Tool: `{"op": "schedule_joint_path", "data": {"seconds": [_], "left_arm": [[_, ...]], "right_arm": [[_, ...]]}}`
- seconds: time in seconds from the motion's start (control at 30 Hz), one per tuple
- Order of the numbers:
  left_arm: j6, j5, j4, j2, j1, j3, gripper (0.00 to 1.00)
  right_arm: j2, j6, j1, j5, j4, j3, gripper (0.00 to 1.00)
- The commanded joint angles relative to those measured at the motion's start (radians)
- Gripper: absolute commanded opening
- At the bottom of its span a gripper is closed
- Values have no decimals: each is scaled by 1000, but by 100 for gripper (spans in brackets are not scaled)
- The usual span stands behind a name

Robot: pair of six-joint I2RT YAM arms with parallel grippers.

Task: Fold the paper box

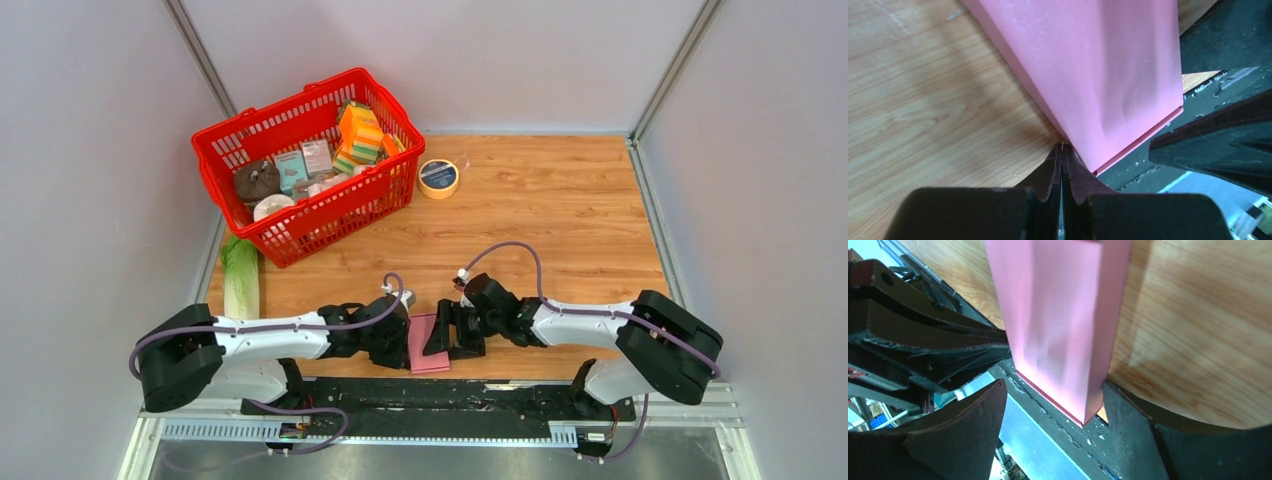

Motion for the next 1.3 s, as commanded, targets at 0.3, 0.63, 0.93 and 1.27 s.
{"op": "schedule_joint_path", "data": {"seconds": [0.3, 0.63, 0.93, 1.27], "left_arm": [[154, -144, -131, -202, 225, -11, 22], [202, -22, 43, 110, 271, 142, 4], [147, 51, 225, 258, 265, 191, 2], [237, -141, -51, -24, 279, 110, 39]], "right_arm": [[-32, -342, -190, 27, -254, 138, 93], [152, -340, -197, -39, -190, 246, 80], [212, -294, -186, -113, -68, 273, 80], [87, -469, -182, 381, -571, 347, 100]]}}
